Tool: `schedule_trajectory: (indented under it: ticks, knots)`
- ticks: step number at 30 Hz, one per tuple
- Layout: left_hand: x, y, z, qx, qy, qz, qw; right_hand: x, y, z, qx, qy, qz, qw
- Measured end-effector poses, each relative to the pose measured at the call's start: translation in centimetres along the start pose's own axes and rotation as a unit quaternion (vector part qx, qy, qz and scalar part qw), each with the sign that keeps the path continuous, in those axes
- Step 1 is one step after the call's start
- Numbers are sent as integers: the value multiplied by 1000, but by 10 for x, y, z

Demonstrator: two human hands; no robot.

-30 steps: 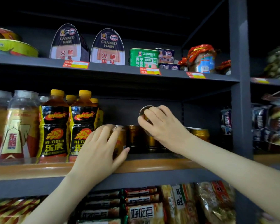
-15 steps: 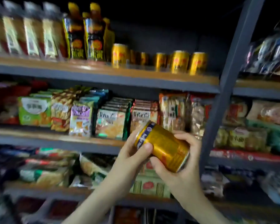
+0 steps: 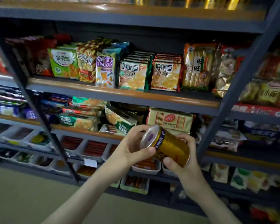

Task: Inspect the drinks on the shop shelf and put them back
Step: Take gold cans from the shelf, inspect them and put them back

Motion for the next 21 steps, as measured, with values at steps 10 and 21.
schedule_trajectory:
  ticks: [10,21]
  knots:
    - [-35,48,11,61,217,-8,974,23,-26,-5,-44,-53,50,996]
    - [-52,45,15,-73,356,-30,931,43,-27,-7,10,-154,25,988]
Point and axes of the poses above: each hand's wrist, its own z-axis away from the middle knuckle, its own y-axis out of the back of the hand, x = y × z, the point moved 5 cm from there along -z, towards the middle knuckle, and after that the axes turned 9 degrees about x, right-handed, at the moved point
